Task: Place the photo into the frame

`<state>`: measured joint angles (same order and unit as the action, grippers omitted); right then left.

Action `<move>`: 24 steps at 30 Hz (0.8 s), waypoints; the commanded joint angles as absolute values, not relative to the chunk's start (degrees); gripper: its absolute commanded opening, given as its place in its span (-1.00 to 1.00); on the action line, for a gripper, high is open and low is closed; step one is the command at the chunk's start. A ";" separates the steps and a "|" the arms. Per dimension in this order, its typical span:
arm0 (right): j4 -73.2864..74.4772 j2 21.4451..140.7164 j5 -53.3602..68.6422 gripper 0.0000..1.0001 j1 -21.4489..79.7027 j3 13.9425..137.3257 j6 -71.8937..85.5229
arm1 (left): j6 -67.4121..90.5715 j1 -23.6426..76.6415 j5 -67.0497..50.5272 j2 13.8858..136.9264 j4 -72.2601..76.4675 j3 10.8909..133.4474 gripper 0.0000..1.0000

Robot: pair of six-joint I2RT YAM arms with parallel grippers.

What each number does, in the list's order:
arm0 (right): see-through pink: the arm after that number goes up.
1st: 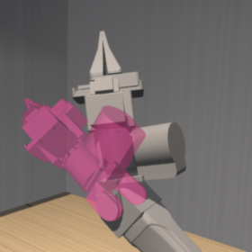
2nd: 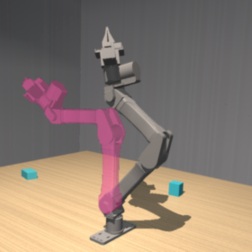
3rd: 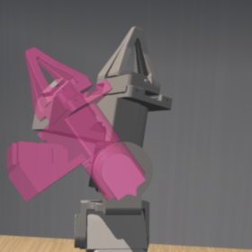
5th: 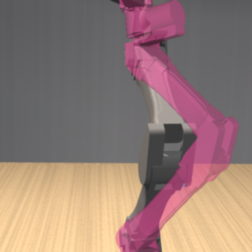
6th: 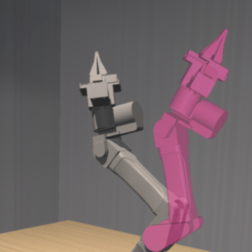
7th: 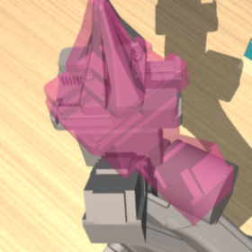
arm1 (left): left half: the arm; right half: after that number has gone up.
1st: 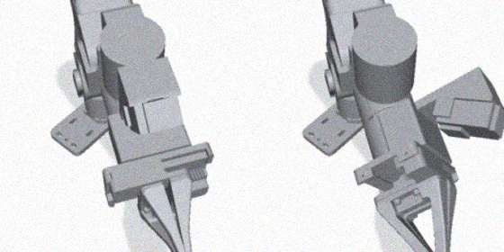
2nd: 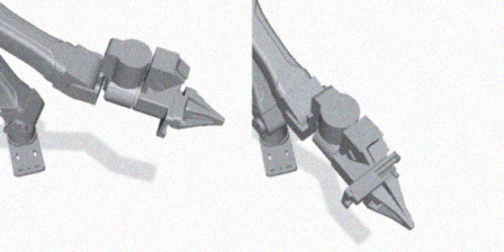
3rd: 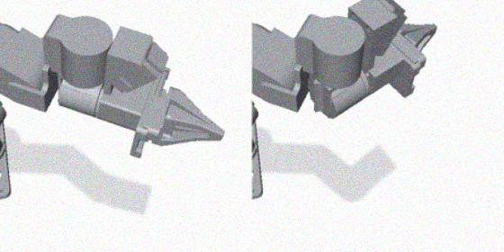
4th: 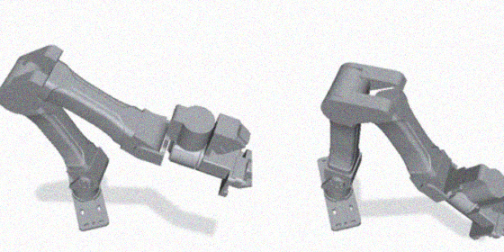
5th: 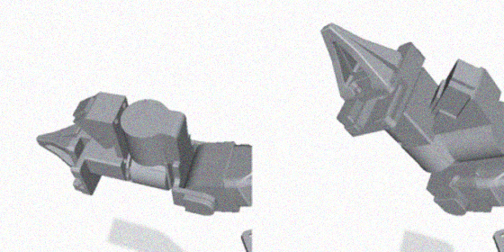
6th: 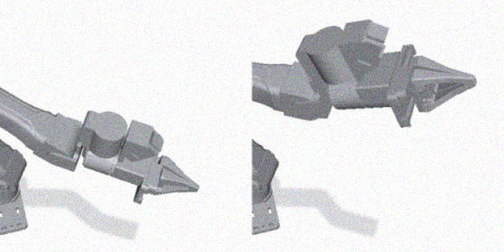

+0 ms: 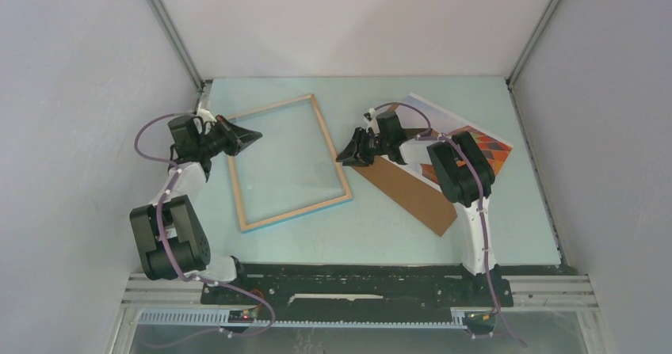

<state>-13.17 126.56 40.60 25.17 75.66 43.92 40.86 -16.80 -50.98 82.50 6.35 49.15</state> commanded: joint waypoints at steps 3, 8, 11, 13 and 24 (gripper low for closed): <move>-15.61 126.30 41.13 -0.08 24.96 75.23 44.37 | 45.42 -16.05 -54.59 82.32 14.00 47.45 -1.00; -15.64 126.35 41.17 -0.08 25.06 75.20 44.30 | 45.94 -16.06 -54.88 81.35 14.87 47.02 -1.00; -15.83 126.43 41.30 -0.08 25.05 75.19 44.45 | 43.97 -15.98 -54.67 81.43 12.31 47.15 -1.00; -15.74 126.41 41.27 -0.09 25.05 75.17 44.38 | 43.86 -15.90 -54.91 81.55 12.09 46.80 -1.00; -15.60 126.36 41.31 -0.09 24.97 75.22 44.34 | 42.22 -15.95 -53.40 81.14 7.33 46.08 -1.00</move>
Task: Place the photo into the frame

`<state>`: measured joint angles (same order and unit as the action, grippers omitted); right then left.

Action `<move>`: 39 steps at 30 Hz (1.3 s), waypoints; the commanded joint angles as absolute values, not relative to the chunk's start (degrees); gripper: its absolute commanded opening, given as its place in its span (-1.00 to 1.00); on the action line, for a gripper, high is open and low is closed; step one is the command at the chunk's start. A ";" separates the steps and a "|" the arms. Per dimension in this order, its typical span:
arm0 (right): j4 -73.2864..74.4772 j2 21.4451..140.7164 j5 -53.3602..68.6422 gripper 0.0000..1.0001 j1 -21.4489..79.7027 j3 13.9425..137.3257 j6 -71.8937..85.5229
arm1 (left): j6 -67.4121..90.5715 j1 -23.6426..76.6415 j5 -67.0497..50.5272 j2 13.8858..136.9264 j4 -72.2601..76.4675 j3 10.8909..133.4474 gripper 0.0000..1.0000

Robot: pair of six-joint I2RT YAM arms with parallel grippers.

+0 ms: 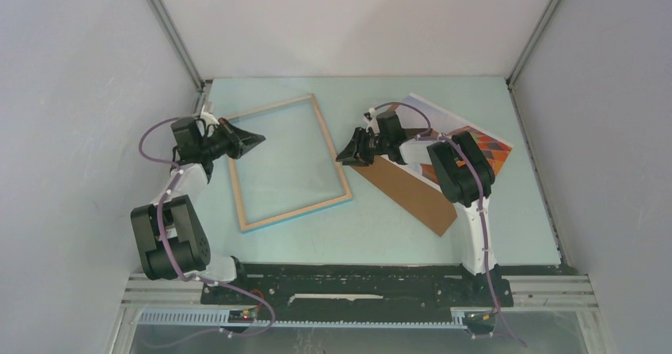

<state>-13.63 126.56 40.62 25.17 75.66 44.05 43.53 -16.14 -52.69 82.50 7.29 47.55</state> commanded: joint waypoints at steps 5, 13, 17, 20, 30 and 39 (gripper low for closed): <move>-15.64 126.39 41.22 -0.09 25.05 75.21 44.32 | 42.09 -15.93 -53.32 81.78 7.36 46.33 -1.00; -15.77 126.50 41.09 -0.09 25.14 75.21 44.35 | 42.14 -16.02 -53.03 80.27 6.93 45.72 -1.00; -15.31 126.26 41.05 -0.10 25.05 75.16 44.04 | 41.90 -16.31 -52.61 79.78 6.51 45.62 -1.00; -15.29 126.21 41.08 -0.09 25.05 75.23 44.01 | 41.73 -16.65 -52.29 80.04 6.42 45.33 -1.00; -15.53 126.28 40.95 -0.08 25.27 75.23 44.02 | 41.83 -18.15 -52.94 80.07 7.58 44.75 -1.00; -15.81 126.22 41.07 -0.09 25.40 75.19 44.05 | 42.24 -18.46 -53.31 79.79 8.60 43.34 -1.00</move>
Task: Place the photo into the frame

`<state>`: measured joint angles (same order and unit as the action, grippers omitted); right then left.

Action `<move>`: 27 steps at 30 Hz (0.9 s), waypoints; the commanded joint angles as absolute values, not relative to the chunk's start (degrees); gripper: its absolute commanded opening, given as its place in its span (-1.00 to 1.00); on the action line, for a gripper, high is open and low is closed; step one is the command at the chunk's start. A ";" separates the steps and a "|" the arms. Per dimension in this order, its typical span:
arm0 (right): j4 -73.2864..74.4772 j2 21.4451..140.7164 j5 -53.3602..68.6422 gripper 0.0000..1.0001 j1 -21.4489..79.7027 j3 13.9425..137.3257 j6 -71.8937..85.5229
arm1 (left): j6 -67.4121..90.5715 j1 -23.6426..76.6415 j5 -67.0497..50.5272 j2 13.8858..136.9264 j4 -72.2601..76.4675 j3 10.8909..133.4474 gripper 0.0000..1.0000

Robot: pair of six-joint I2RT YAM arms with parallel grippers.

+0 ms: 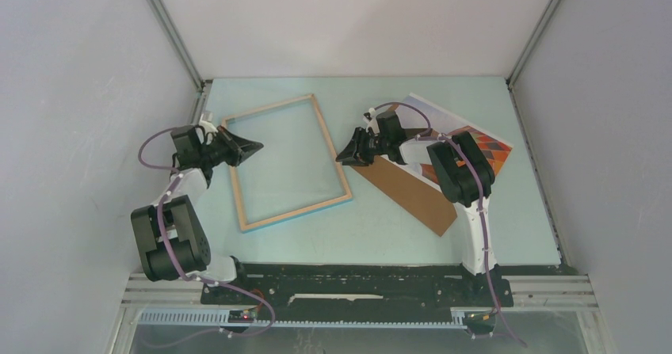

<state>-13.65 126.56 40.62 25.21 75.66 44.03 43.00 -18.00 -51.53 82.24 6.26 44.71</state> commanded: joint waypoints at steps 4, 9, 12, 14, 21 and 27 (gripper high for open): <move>-15.67 126.35 41.13 -0.08 25.41 75.19 43.97 | 41.38 -19.48 -53.92 78.69 7.42 43.78 -1.00; -15.56 126.18 41.13 -0.08 25.44 75.18 43.87 | 41.92 -20.07 -54.04 78.58 8.28 43.68 -1.00; -15.51 126.17 41.05 -0.09 25.42 75.19 43.91 | 41.92 -20.07 -54.05 78.60 8.39 43.35 -1.00; -15.53 126.23 41.05 -0.09 25.42 75.20 44.04 | 42.12 -20.07 -54.16 78.81 8.76 43.10 -1.00; -15.56 126.05 41.13 -0.09 25.41 75.20 43.95 | 44.40 -20.04 -54.85 78.93 11.24 42.93 -1.00; -15.55 126.13 41.22 -0.09 25.41 75.17 44.00 | 47.31 -18.46 -55.54 80.42 15.36 42.27 -1.00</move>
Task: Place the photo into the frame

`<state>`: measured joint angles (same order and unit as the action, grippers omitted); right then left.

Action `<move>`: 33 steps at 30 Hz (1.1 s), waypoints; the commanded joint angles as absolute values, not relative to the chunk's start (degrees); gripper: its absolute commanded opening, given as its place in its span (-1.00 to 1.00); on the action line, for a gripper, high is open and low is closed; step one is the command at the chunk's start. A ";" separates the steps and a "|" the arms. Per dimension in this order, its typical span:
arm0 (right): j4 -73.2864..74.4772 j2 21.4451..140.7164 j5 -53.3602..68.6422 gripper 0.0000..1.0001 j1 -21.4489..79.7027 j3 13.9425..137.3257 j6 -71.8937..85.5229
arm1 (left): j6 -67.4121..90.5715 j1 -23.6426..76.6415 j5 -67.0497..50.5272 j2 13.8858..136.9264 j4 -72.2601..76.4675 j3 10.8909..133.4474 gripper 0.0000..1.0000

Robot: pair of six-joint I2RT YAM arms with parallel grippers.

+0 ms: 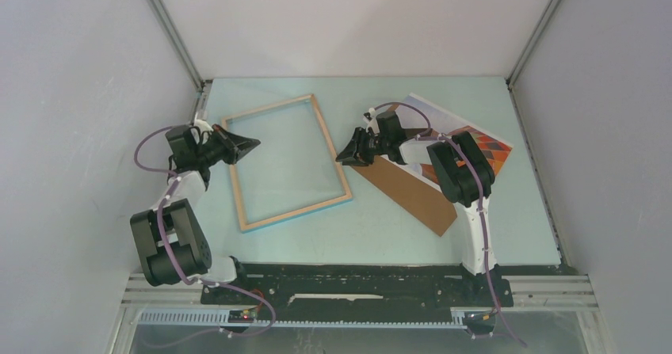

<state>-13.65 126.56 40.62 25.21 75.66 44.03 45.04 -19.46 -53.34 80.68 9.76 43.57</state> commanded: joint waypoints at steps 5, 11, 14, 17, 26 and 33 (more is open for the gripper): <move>-15.56 126.12 41.22 -0.09 25.40 75.18 43.95 | 47.99 -17.20 -55.70 82.35 16.08 43.73 -1.00; -15.59 126.12 41.22 -0.09 25.40 75.18 43.98 | 46.41 -17.01 -56.30 83.36 13.80 45.18 -1.00; -15.68 126.14 41.31 -0.10 25.42 75.23 44.03 | 46.56 -16.88 -56.27 83.76 13.66 44.78 -1.00; -15.64 126.17 41.31 -0.09 25.40 75.17 43.95 | 46.51 -16.57 -56.94 83.79 13.60 44.68 -1.00; -16.52 126.61 41.31 -0.09 25.57 75.26 44.63 | 46.06 -16.57 -58.01 81.34 14.07 45.22 -1.00; -16.35 126.74 41.45 -0.09 25.58 75.45 44.59 | 48.03 -15.73 -58.72 81.65 16.53 45.72 -1.00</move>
